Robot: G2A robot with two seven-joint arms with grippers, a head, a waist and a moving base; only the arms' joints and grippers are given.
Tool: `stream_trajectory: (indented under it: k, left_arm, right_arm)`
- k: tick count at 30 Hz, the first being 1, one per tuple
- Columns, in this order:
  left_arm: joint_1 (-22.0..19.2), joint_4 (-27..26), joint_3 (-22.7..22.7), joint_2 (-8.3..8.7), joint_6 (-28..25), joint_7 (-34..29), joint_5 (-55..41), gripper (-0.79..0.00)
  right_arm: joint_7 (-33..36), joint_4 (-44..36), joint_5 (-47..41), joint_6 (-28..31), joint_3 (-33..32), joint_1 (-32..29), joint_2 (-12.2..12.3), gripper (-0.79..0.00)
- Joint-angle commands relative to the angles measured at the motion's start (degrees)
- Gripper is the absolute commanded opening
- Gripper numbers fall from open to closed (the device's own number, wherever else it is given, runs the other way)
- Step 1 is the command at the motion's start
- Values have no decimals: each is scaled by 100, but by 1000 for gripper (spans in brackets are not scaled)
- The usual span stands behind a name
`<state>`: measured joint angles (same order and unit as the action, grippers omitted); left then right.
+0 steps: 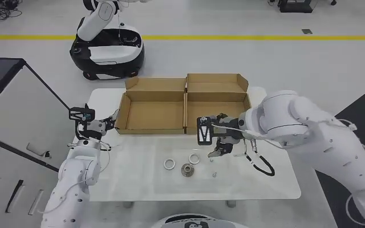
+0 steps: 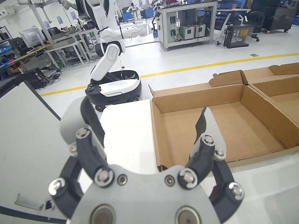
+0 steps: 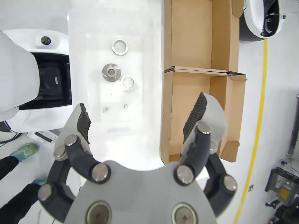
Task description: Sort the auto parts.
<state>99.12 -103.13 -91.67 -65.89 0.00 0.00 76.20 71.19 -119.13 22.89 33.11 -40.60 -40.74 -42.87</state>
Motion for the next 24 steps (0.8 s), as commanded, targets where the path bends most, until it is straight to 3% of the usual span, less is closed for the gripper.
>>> stream_trajectory:
  k: [1,9,15,24]
  left_arm:
    - [0,0,0,0,0,0,0,0]
    - [0,0,0,0,0,0,0,0]
    - [0,0,0,0,0,0,0,0]
    - [0,0,0,0,0,0,0,0]
  right_arm:
    - [-3,72,-80,4,399,299,60,0]
    - [-104,404,-181,104,1722,1210,227,0]
    - [-152,565,-212,151,2419,1548,287,0]
    - [-201,771,-258,189,2729,1696,243,0]
